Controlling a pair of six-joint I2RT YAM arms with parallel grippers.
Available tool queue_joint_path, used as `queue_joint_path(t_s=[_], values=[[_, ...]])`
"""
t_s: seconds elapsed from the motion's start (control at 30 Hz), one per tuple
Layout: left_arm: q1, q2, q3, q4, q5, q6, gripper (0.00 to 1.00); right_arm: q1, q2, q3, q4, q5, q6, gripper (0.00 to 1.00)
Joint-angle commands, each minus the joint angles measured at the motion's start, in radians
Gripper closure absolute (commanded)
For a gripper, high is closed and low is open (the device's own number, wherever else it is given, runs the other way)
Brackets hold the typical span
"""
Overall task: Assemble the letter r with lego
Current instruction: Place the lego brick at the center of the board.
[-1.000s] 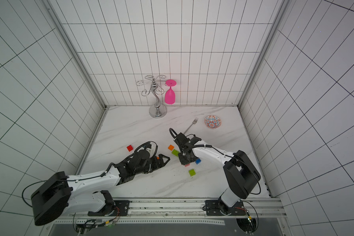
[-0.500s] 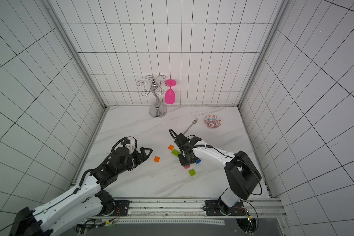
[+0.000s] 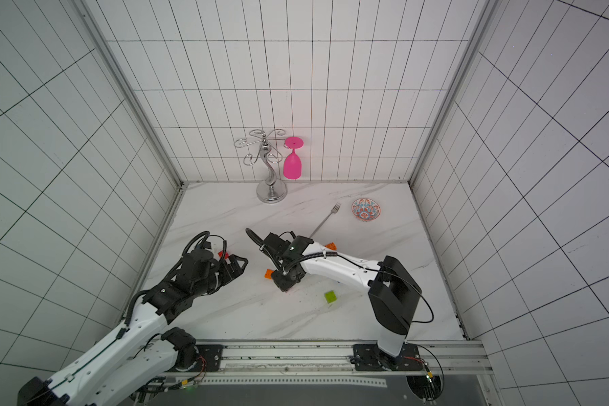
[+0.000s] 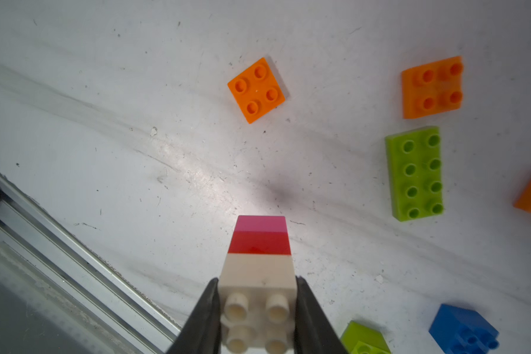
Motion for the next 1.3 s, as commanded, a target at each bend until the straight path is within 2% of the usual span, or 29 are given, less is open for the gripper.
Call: queue_joint_path(t_s=[0.0,0.23,0.3,0.4,0.53,0.67,0.73,0.9,1.07,1.1,1.17,1.2,1.23,1.27], values=[[0.004,-0.017,0.021,-0.016,-0.011,0.011,0.03,0.012,0.037,0.051,-0.041,-0.02,-0.046,1.0],[0.005,-0.015,0.014,-0.009,-0.001,0.008,0.03,0.012,0.081,0.037,-0.033,-0.033,-0.054,1.0],[0.005,-0.014,0.011,-0.006,0.002,0.006,0.03,0.011,0.083,0.029,-0.023,-0.041,-0.049,0.97],[0.006,-0.013,0.006,0.001,0.007,0.007,0.03,0.01,0.086,0.01,-0.009,-0.057,-0.04,0.84],[0.006,-0.004,0.003,0.002,0.014,0.009,0.03,0.008,0.08,-0.014,0.008,-0.076,-0.03,0.72],[0.005,0.016,0.001,0.024,0.046,0.038,0.03,0.002,0.046,-0.025,0.025,-0.094,-0.019,0.46],[0.005,0.036,0.013,0.025,0.065,0.055,0.03,-0.011,0.006,-0.029,0.045,-0.124,-0.01,0.41],[-0.001,0.114,0.091,-0.012,0.079,0.116,0.02,-0.083,-0.168,-0.062,0.135,-0.235,-0.024,0.38],[-0.083,0.25,0.222,-0.011,0.0,0.183,0.02,-0.231,-0.385,-0.27,0.396,-0.252,-0.049,0.34],[-0.102,0.287,0.253,-0.002,-0.011,0.196,0.02,-0.26,-0.399,-0.287,0.4,-0.225,-0.047,0.28],[-0.11,0.364,0.3,0.033,0.013,0.213,0.02,-0.303,-0.393,-0.311,0.407,-0.182,-0.069,0.27],[-0.108,0.403,0.323,0.055,0.034,0.22,0.02,-0.323,-0.378,-0.313,0.403,-0.187,-0.098,0.26],[-0.107,0.439,0.343,0.074,0.05,0.222,0.01,-0.34,-0.356,-0.297,0.375,-0.186,-0.117,0.2],[-0.101,0.477,0.369,0.088,0.069,0.222,0.01,-0.358,-0.316,-0.265,0.319,-0.189,-0.145,0.18]])
